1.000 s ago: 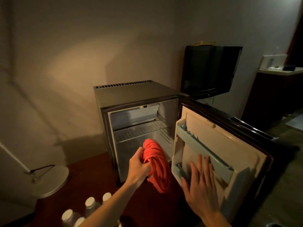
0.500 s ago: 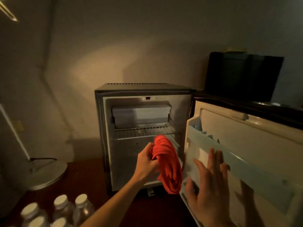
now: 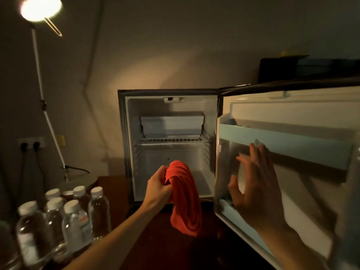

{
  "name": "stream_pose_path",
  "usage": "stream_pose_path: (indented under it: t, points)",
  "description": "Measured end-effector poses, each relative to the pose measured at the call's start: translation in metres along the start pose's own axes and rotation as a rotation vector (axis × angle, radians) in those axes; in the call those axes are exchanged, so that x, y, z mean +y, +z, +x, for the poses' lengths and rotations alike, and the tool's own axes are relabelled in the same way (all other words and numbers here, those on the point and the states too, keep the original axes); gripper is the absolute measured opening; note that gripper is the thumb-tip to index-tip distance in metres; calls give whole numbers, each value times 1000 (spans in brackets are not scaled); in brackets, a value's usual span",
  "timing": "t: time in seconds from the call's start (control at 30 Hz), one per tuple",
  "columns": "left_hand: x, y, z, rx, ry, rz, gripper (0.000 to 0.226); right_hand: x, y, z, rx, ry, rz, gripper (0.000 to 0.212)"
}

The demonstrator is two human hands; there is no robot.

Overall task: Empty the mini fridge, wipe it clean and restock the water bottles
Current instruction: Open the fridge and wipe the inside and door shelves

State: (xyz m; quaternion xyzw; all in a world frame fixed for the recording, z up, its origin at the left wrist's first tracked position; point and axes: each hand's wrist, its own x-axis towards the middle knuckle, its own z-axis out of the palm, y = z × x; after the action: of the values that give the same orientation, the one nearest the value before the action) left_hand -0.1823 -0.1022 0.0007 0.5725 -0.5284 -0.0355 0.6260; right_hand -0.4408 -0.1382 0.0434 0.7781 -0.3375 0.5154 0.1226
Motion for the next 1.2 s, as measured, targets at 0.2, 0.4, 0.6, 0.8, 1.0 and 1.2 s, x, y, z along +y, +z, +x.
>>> stream_pose_path:
  t: [0.2,0.4,0.6,0.8,1.0,1.2]
  points:
    - [10,3,7,22,-19,11,30,22,9,-2,-23,10,-61,51]
    - [15,10,9,3,12,-7,23,33,24,7,-92,15,-158,55]
    - [18,13,12,26,46,25,27,34,40,16,-173,-3,-198,53]
    - [15,10,17,49,33,32,29,41,51,21,-231,17,-178,62]
    - [12,13,21,64,23,42,34,55,62,21,-349,10,-230,76]
    - [1,24,25,46,-8,30,27,70,67,19,-426,-8,-212,91]
